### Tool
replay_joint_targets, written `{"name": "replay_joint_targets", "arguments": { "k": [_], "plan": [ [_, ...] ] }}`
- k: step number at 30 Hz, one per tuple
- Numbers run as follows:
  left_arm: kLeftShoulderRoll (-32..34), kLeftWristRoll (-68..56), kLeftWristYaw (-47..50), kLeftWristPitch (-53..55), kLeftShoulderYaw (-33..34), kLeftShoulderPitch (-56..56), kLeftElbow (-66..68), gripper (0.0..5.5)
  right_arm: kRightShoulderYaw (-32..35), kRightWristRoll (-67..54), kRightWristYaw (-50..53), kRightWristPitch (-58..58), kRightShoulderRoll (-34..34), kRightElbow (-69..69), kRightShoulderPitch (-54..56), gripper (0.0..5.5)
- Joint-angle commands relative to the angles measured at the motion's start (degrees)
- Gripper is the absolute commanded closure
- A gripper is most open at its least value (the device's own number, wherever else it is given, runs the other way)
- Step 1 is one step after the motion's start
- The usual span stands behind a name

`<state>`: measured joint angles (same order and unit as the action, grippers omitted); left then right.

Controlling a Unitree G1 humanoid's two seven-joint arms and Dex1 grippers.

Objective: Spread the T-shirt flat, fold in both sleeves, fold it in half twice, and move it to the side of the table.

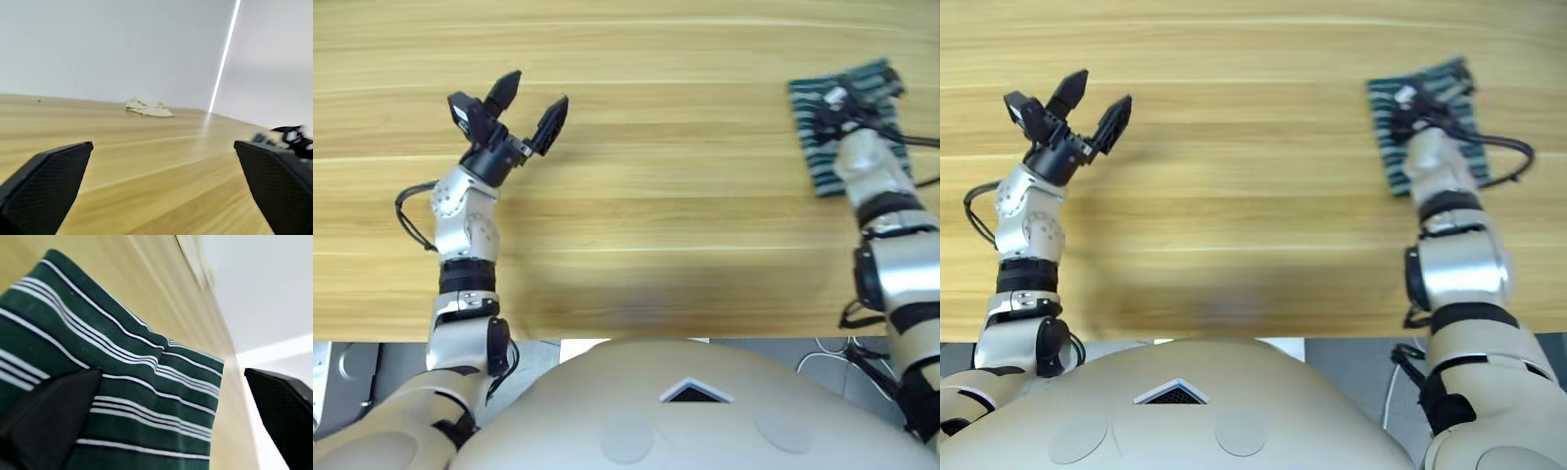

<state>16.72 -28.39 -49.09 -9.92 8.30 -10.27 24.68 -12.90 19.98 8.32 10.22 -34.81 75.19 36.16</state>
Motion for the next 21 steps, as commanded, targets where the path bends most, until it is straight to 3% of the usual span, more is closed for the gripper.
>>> {"name": "replay_joint_targets", "arguments": {
  "k": [1,7,10,14,16,18,21],
  "plan": [
    [-0.56,2.85,0.78,-1.78,-0.61,1.10,-0.75,0.13,2.37,-1.32,-4.73,-3.56,-1.69,3.07,-6.20,0.10],
    [-1.41,6.44,2.38,-4.91,-0.86,-0.67,4.74,0.13,6.02,-3.04,-3.34,2.71,-4.62,1.04,-5.90,0.10],
    [-1.01,15.01,9.74,-11.75,-2.39,-3.83,12.67,0.13,6.09,-1.45,4.12,7.23,-6.91,-2.44,-5.05,0.10],
    [-0.90,20.14,15.37,-19.46,-2.55,-6.71,17.03,0.13,10.66,-0.32,11.27,11.59,-9.54,-29.54,-10.65,0.10],
    [-1.12,19.70,16.29,-20.74,-1.69,-8.77,19.24,0.13,11.77,1.47,11.81,9.39,-8.26,-44.08,-13.91,0.10],
    [-1.48,19.80,17.51,-21.03,-1.40,-10.57,21.71,0.13,11.05,1.62,10.34,8.43,-5.66,-50.03,-14.60,0.10],
    [-2.42,21.72,22.07,-21.79,-1.56,-15.27,30.94,0.13,7.84,-3.48,3.62,13.69,2.05,-43.90,-10.88,0.10]
  ]
}}
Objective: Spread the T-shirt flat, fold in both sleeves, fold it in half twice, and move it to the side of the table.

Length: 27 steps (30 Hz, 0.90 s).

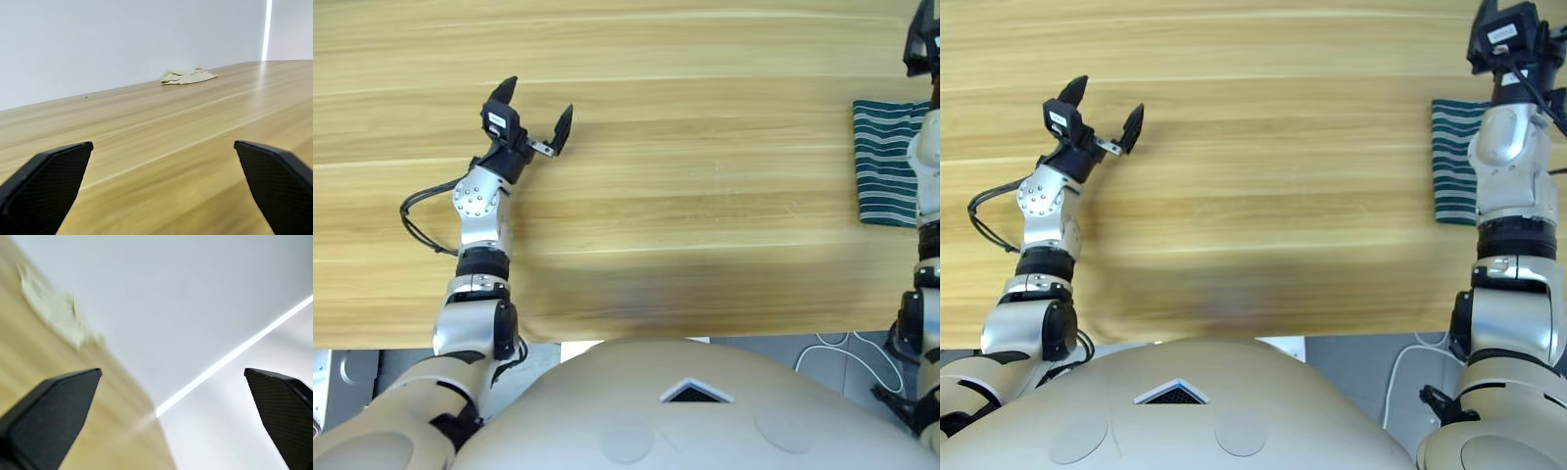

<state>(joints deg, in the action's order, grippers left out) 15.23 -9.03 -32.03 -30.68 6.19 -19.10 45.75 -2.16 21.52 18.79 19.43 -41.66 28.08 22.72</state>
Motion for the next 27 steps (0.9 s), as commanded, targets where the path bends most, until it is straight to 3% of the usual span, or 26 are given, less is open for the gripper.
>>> {"name": "replay_joint_targets", "arguments": {
  "k": [1,4,7,11,17,21,27],
  "plan": [
    [-1.11,3.22,7.18,-1.37,0.49,-8.12,13.86,0.13,-2.80,-10.20,-12.68,8.39,12.83,7.55,4.45,0.10],
    [-2.56,5.64,13.39,4.51,-0.20,-12.55,24.71,0.13,8.13,-34.55,-44.20,6.54,25.54,24.39,12.59,0.10],
    [-4.08,6.71,18.27,5.23,-0.26,-15.59,28.53,0.13,11.32,-37.86,-53.23,5.45,28.98,35.77,15.95,0.10],
    [-4.63,0.09,21.43,2.59,7.67,-16.26,29.35,0.13,15.41,-39.64,-53.69,9.20,32.70,42.16,16.60,0.10],
    [-3.26,1.79,23.86,3.30,9.16,-14.88,30.67,0.13,16.36,-35.12,-44.02,11.11,33.72,46.84,14.59,0.10],
    [-2.33,7.48,28.34,-0.21,5.60,-14.27,30.45,0.13,10.60,-25.43,-34.44,11.99,32.41,47.98,13.16,0.10],
    [-2.60,7.81,25.99,0.74,6.70,-14.79,30.79,0.13,11.62,-23.36,-30.20,11.41,32.58,48.25,13.87,0.10]
  ]
}}
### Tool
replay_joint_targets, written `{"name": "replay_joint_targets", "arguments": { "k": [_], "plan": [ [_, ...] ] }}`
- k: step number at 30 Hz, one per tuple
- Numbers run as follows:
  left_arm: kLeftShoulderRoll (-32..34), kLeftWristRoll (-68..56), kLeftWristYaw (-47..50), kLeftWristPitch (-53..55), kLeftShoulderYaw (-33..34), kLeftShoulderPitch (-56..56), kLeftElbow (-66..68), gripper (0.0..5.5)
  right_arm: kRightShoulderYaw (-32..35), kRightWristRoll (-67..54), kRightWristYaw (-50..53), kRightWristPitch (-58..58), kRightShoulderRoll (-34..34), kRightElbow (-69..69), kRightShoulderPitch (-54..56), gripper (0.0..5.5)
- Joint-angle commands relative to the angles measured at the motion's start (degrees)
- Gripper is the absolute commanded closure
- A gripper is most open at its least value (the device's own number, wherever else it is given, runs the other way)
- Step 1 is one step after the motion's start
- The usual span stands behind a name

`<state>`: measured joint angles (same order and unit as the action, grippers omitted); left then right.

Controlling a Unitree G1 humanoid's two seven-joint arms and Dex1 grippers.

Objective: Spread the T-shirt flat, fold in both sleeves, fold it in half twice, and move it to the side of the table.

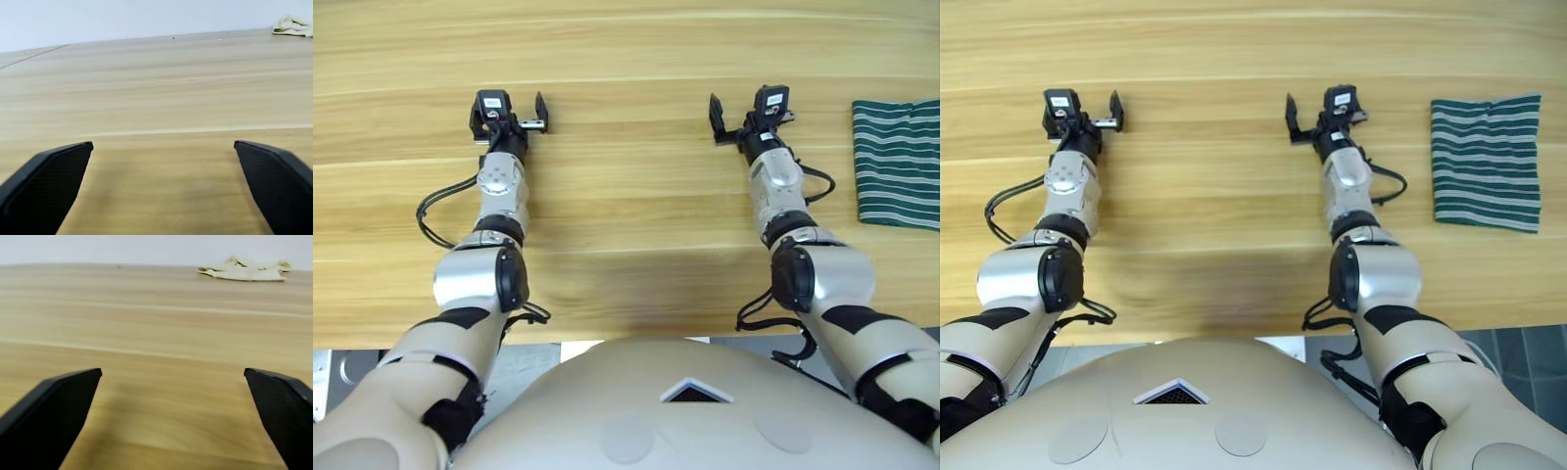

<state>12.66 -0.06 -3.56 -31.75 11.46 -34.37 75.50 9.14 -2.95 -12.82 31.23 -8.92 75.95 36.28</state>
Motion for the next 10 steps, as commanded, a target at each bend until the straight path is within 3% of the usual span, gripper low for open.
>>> {"name": "replay_joint_targets", "arguments": {
  "k": [1,6,10],
  "plan": [
    [-0.20,-2.88,-4.49,2.45,3.02,0.34,1.05,0.13,0.98,0.59,0.85,-0.60,0.15,0.41,0.43,0.10],
    [-1.14,-13.04,-17.40,5.70,11.86,-0.82,0.48,0.13,5.61,-3.83,-6.90,-2.45,1.27,0.34,0.43,0.10],
    [-1.18,-15.40,-21.32,8.03,14.18,-1.31,0.63,0.13,12.60,-12.04,-19.17,-3.58,1.79,-0.85,0.36,0.10]
  ]
}}
